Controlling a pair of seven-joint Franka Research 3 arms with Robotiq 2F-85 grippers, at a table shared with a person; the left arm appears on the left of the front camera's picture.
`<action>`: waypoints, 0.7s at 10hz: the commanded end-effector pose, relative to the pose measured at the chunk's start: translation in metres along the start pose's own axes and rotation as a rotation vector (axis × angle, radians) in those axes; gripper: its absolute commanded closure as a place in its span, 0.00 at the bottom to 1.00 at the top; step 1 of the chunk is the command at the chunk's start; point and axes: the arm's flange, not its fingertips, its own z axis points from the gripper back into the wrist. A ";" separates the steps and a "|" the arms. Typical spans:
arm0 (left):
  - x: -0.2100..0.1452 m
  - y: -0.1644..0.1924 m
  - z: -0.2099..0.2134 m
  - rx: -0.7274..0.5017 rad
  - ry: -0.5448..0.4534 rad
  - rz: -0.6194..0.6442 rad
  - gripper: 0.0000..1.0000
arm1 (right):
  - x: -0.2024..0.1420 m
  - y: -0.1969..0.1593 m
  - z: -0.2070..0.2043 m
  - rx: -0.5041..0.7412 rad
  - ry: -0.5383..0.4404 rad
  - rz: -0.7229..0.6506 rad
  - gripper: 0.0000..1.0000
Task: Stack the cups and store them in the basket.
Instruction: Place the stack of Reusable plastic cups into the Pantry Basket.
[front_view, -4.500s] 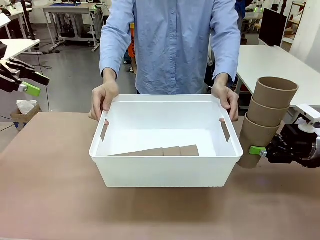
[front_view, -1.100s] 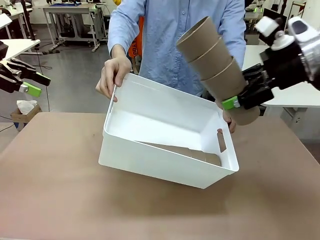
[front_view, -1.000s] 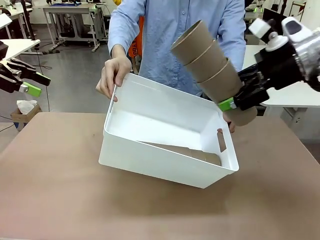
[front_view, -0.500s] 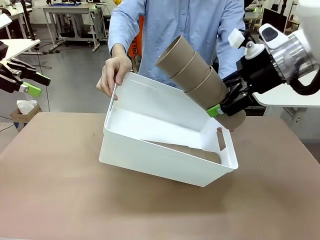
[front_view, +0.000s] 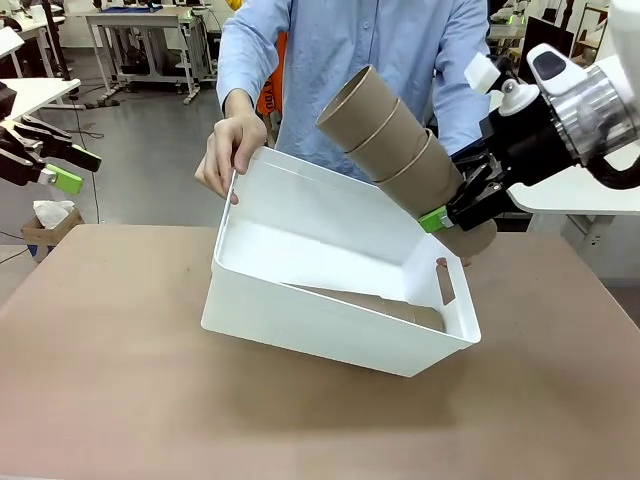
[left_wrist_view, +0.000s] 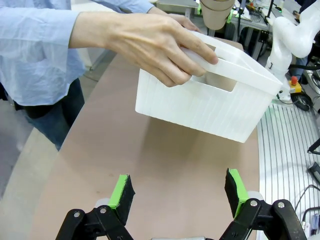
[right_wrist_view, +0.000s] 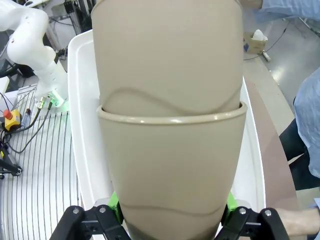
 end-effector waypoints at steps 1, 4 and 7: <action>0.001 0.000 0.000 -0.002 -0.002 0.006 0.04 | 0.000 0.000 0.000 -0.002 0.000 -0.002 0.16; 0.001 0.000 0.000 -0.002 -0.002 0.006 0.04 | 0.025 -0.010 -0.047 -0.041 0.083 0.053 0.16; 0.001 0.000 0.000 -0.002 -0.002 0.006 0.04 | 0.034 -0.016 -0.091 -0.048 0.163 0.055 0.16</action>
